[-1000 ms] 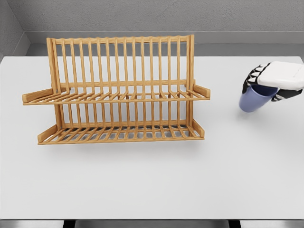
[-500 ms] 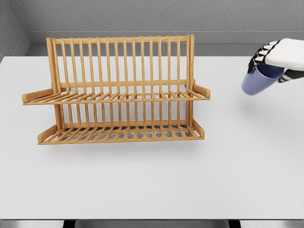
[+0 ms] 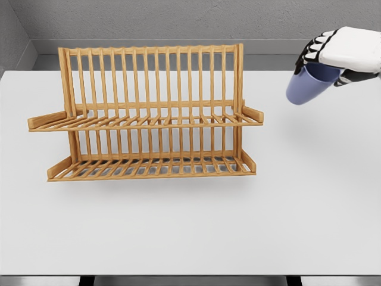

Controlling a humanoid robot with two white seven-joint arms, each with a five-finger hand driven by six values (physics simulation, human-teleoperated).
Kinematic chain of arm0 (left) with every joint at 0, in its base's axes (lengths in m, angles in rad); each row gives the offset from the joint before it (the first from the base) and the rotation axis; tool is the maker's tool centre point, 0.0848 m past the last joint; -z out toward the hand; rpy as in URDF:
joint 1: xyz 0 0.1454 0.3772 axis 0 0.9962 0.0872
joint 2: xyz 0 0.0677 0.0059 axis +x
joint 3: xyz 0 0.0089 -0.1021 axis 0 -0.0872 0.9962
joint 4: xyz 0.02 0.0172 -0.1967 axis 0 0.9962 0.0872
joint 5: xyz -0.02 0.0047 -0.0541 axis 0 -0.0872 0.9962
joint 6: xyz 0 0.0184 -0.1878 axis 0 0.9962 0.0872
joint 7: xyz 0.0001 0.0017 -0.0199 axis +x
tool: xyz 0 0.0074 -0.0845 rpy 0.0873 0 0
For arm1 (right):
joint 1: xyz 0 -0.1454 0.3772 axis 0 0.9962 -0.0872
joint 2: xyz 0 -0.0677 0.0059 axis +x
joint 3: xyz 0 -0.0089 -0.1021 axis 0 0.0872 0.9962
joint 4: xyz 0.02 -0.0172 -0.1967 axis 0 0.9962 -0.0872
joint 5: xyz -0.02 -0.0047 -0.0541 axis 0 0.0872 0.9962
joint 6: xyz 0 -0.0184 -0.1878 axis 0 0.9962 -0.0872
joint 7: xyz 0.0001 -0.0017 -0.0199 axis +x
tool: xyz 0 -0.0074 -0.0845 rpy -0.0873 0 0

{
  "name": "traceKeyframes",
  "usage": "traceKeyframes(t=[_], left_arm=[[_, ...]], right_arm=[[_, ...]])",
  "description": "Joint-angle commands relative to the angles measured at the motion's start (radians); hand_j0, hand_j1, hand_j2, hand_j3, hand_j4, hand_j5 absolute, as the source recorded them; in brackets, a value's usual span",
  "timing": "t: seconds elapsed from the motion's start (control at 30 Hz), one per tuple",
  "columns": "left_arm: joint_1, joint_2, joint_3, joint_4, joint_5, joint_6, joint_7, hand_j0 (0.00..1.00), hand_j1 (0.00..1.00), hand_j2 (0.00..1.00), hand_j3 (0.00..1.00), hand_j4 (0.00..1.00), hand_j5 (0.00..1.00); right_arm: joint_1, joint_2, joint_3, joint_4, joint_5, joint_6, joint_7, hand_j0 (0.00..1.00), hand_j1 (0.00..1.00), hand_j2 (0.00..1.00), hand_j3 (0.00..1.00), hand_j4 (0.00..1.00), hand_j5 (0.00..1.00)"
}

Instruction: Right arm put cup on second shelf

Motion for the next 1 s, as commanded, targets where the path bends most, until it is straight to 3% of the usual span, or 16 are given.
traceKeyframes(t=[0.0, 0.5, 0.77, 0.97], left_arm=[[0.000, 0.000, -0.001, 0.000, 0.001, 0.000, 0.000, 1.00, 1.00, 1.00, 1.00, 1.00, 1.00], [0.000, 0.000, 0.001, 0.000, 0.001, 0.000, 0.000, 1.00, 1.00, 1.00, 1.00, 1.00, 1.00], [0.000, 0.000, 0.001, 0.000, 0.001, 0.000, 0.000, 1.00, 1.00, 1.00, 1.00, 1.00, 1.00], [0.000, 0.000, -0.001, 0.000, 0.001, 0.000, 0.000, 1.00, 1.00, 1.00, 1.00, 1.00, 1.00]], right_arm=[[0.000, 0.009, -0.001, -0.017, -0.006, 0.003, -0.001, 0.64, 0.64, 0.64, 0.64, 0.64, 0.64], [-0.018, 0.014, -0.001, -0.160, -0.007, 0.003, -0.001, 0.64, 0.64, 0.64, 0.64, 0.64, 0.64], [-0.032, 0.054, 0.013, -0.224, -0.009, 0.003, -0.001, 0.65, 0.65, 0.65, 0.65, 0.65, 0.65], [-0.052, 0.075, 0.015, -0.222, -0.009, 0.003, -0.001, 0.65, 0.65, 0.65, 0.65, 0.65, 0.65]])
